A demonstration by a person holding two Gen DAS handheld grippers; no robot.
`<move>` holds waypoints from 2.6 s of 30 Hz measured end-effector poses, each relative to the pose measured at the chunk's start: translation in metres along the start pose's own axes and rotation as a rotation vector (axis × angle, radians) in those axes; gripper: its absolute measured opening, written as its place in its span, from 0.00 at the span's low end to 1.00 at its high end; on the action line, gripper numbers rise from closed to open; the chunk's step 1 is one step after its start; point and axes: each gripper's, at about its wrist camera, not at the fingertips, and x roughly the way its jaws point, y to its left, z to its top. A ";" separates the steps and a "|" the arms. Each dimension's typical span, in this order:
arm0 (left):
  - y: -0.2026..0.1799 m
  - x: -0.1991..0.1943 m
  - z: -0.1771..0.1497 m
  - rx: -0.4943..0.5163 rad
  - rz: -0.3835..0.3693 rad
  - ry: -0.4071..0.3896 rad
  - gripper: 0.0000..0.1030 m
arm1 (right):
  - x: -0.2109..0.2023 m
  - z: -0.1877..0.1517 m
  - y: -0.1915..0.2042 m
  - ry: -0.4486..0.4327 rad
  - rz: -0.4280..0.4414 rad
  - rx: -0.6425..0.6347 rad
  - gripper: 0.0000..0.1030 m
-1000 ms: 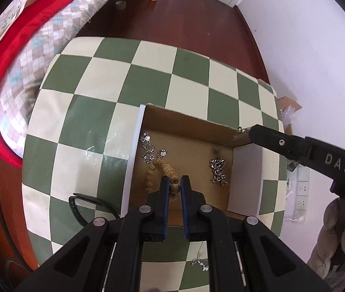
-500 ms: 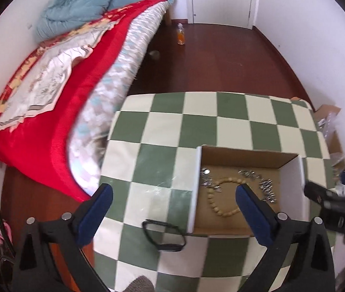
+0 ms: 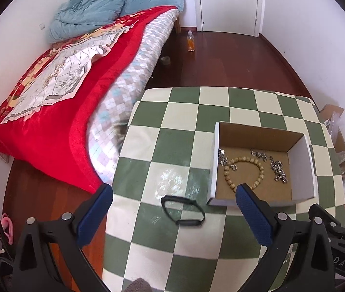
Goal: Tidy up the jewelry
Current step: 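Withdraw both tools from the box, then grasp the butterfly necklace with the right tool while the left tool grasps the black smartwatch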
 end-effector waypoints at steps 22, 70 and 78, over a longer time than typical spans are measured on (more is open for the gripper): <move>0.044 -0.122 -0.049 -0.034 0.033 -0.192 1.00 | -0.137 -0.063 0.011 -0.282 0.007 0.023 1.00; 0.033 0.119 -0.052 -0.203 -0.065 0.340 0.01 | 0.068 -0.118 -0.032 0.092 0.098 0.235 0.00; 0.010 0.059 -0.087 -0.070 -0.088 0.240 0.00 | 0.037 -0.126 -0.066 0.033 0.209 0.317 0.00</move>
